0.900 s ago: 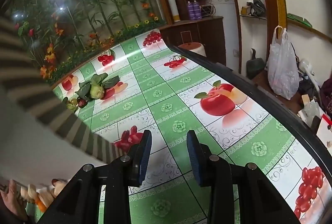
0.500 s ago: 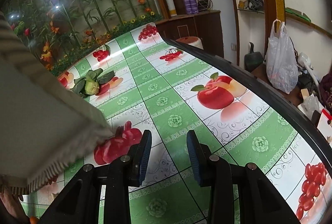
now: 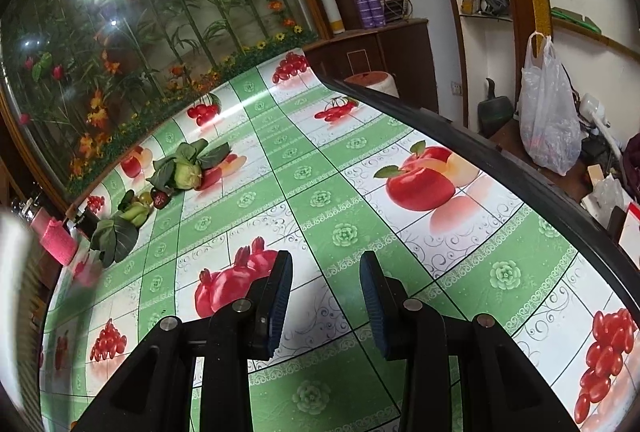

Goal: Organize fruits

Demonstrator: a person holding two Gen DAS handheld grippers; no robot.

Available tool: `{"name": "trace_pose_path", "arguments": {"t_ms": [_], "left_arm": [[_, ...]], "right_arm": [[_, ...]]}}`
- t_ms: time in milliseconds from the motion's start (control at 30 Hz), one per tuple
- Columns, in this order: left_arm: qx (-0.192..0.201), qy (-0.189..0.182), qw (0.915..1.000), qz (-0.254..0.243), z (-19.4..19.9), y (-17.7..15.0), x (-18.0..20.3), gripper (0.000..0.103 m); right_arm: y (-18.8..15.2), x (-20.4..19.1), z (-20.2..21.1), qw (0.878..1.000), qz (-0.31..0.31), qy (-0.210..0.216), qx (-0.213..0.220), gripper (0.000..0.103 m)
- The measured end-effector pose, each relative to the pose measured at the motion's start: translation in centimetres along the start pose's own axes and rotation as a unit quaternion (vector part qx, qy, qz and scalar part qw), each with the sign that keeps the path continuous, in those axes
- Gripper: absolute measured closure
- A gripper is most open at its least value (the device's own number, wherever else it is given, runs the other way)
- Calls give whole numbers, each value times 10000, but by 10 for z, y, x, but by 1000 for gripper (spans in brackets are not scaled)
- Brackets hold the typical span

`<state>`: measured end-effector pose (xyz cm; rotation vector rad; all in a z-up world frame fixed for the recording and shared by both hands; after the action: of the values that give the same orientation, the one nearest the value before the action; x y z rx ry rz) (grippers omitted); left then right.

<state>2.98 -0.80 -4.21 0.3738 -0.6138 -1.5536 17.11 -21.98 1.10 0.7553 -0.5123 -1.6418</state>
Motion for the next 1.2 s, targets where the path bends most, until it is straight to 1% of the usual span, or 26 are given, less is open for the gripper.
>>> {"name": "trace_pose_path", "arguments": {"t_ms": [200, 267, 367, 633, 800, 900, 1033, 1200], "left_arm": [[-2, 2, 10000, -2, 0, 0, 1, 0], [-6, -2, 10000, 3, 0, 0, 2, 0], [-5, -1, 10000, 1, 0, 0, 2, 0], [-8, -4, 10000, 4, 0, 0, 1, 0], [-5, -1, 10000, 2, 0, 0, 1, 0], [-9, -6, 10000, 5, 0, 0, 1, 0], [-9, -5, 10000, 6, 0, 0, 2, 0], [-11, -8, 10000, 8, 0, 0, 1, 0]], "right_arm": [[-2, 6, -4, 9999, -24, -68, -77, 69], [-2, 7, -4, 9999, -93, -13, -90, 69], [-2, 8, -4, 9999, -4, -97, -55, 69], [-4, 12, -5, 9995, -289, 91, -56, 69], [-4, 16, -4, 9993, -351, 2, -121, 69], [-1, 18, -2, 9989, -456, 40, -30, 69], [0, 17, -1, 9990, -434, 110, 59, 69], [-1, 18, 2, 9994, -345, 25, -55, 69]]}}
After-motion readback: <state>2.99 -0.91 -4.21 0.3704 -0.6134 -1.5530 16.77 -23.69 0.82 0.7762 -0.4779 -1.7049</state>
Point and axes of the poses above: each gripper's, at about its wrist camera, not at the fingertips, and z roughly against the way its jaws point, x to its right, y to its top, the point moved 5 cm from there along -z, roughly the way its jaws point, and after that the axes turned 9 degrees about -y, right-handed, at the moved point
